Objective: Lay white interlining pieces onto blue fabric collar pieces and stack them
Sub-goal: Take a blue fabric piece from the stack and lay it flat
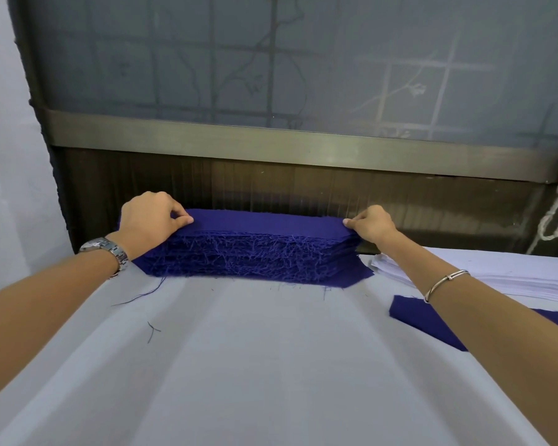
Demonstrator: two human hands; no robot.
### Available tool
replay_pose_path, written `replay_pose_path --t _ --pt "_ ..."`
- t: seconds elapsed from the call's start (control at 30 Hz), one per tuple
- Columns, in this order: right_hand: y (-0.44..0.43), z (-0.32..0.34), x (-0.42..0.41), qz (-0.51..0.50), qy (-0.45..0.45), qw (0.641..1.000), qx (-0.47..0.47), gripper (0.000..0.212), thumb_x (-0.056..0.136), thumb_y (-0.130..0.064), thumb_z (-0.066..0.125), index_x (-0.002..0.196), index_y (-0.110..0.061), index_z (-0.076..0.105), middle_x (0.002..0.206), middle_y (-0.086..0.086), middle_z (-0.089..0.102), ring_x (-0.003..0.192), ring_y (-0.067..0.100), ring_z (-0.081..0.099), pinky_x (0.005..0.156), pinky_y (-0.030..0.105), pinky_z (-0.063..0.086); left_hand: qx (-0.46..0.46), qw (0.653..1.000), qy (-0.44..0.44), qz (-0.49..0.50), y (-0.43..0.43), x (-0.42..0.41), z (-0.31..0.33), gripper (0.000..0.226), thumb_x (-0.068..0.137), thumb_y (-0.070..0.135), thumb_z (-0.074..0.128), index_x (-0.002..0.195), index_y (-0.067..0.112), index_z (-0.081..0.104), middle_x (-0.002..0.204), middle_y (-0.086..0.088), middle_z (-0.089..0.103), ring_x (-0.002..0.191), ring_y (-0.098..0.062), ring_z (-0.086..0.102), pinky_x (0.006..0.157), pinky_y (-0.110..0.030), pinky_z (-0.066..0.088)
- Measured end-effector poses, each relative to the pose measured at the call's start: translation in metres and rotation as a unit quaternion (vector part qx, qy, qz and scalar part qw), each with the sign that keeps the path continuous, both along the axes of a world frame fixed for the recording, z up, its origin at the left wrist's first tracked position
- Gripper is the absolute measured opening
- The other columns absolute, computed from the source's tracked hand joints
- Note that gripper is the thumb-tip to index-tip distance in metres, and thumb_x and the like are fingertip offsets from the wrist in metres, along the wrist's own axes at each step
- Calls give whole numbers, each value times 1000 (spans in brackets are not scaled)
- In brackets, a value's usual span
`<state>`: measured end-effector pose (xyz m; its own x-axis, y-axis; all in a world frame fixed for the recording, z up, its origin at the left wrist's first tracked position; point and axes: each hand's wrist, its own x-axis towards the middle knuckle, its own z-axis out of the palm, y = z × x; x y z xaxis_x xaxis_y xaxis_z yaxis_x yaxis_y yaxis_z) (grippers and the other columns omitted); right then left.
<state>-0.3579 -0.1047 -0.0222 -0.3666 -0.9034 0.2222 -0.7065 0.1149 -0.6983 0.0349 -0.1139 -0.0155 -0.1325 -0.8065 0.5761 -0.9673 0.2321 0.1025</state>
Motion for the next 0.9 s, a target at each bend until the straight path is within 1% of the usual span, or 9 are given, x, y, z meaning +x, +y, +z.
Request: replay_pose_path --t 0.2,0.33,0.43,0.53,0.67,0.8,0.87,0.9 --pt "-1 2 1 -32 -3 999 -14 28 93 -25 71 107 -1 73 102 14 71 95 28 66 87 38 53 2 1000 -3 3 -3 -2 0 26 92 42 65 102 21 78 107 -3 73 88 -22 65 65 -32 48" --pt "0 3 3 -59 12 998 -12 29 92 -24 73 109 -1 70 104 15 71 97 30 67 88 40 55 -7 1000 -3 1 -4 -2 -3 26 93 42 65 101 21 78 106 -4 73 88 -22 65 65 -32 48" --pt "0 6 5 -63 28 997 -20 25 93 -20 72 110 -1 71 105 15 70 98 30 66 86 39 55 -5 1000 0 2 -5 -2 -4 26 93 42 65 101 21 78 106 -4 73 87 -21 65 64 -31 46" --pt "1 6 6 -51 54 997 -25 21 95 -15 67 110 -1 70 105 15 71 99 30 66 90 42 56 -6 1000 -2 -1 -6 -2 -4 26 92 42 65 100 21 78 106 -4 73 87 -22 64 64 -30 44" --pt "5 4 7 -27 99 994 -32 18 98 -13 61 103 0 72 101 15 72 96 29 67 89 42 57 -6 1000 -7 -4 -7 -1 -3 26 92 42 65 100 20 77 106 -4 73 88 -22 65 64 -31 44" --pt "9 1 9 -8 170 984 -45 22 99 -10 56 86 -1 72 89 15 72 86 29 69 79 41 57 -5 1000 -10 -4 -7 -1 -3 26 92 42 65 99 21 77 106 -4 73 87 -21 65 64 -31 45" --pt "9 0 9 1 168 985 -33 23 100 -12 54 84 -3 69 91 16 71 86 31 68 78 41 56 -6 1000 -9 -5 -7 -1 -3 25 92 42 65 99 20 77 105 -4 73 87 -21 65 63 -31 44" --pt "8 0 8 4 154 988 -23 23 101 -14 53 87 -2 69 93 16 71 88 31 68 80 41 56 -6 1000 -8 -5 -7 -1 -3 25 92 41 66 99 20 77 104 -4 73 86 -21 64 62 -31 44"
